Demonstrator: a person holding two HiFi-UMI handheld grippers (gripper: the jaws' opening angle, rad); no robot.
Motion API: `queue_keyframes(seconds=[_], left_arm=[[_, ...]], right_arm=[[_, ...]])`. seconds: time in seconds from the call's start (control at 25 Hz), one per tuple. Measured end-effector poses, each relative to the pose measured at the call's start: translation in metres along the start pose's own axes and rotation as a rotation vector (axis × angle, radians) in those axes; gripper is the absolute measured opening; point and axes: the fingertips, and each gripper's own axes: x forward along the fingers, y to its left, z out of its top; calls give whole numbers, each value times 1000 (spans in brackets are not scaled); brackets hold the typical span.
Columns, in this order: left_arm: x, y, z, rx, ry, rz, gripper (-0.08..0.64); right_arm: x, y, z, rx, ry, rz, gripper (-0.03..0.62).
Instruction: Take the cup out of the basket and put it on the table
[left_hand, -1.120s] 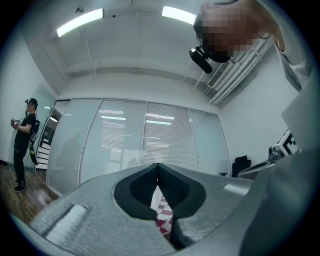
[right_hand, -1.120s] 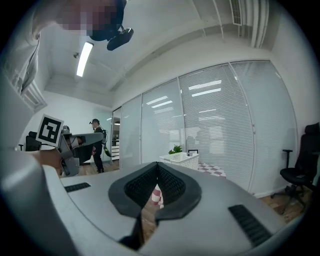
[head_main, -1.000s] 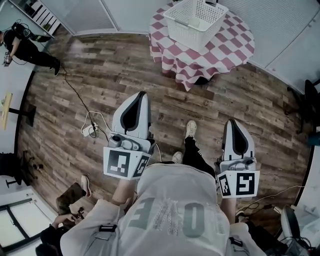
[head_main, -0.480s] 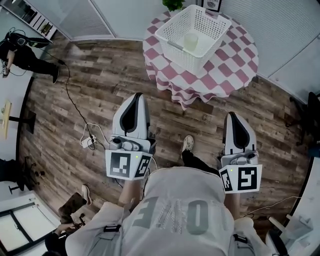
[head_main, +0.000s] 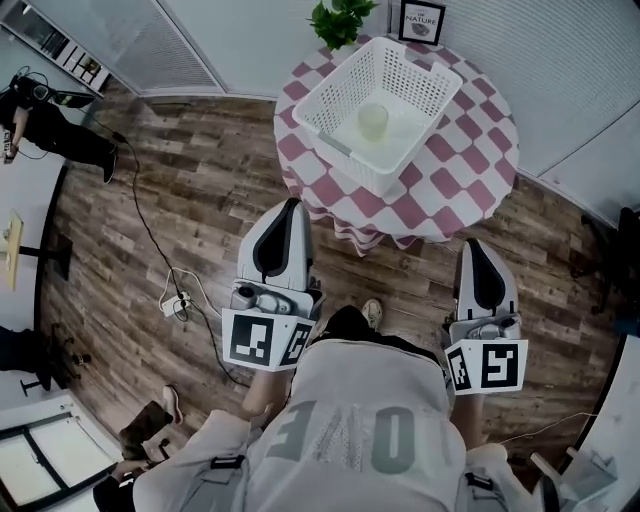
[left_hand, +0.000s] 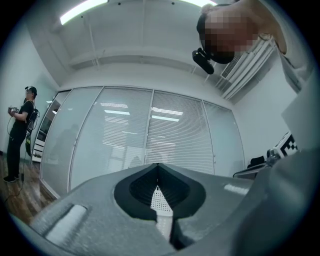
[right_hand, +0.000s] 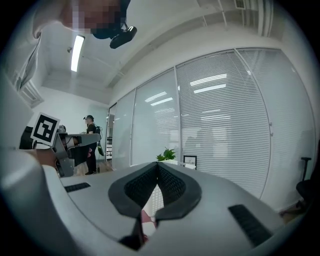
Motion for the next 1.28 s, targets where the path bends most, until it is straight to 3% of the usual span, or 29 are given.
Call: queue_keyframes(seconds=[0.4, 0.72, 0.88, 1.08, 1.28], left_arm=[[84, 47, -19, -11, 33, -33, 5], [192, 106, -12, -57, 9, -202, 6], [231, 129, -6, -88, 7, -232, 6], [274, 147, -10, -238, 63, -289, 6], [304, 143, -12, -213, 69, -292, 6]], right_arm=[[100, -11, -5, 40, 22, 0, 9], [218, -14, 30, 25, -14, -47, 9], [262, -15, 45, 26, -14, -73, 9], [288, -13, 42, 47, 6, -118, 9], [291, -30, 33, 77, 39, -144, 9]])
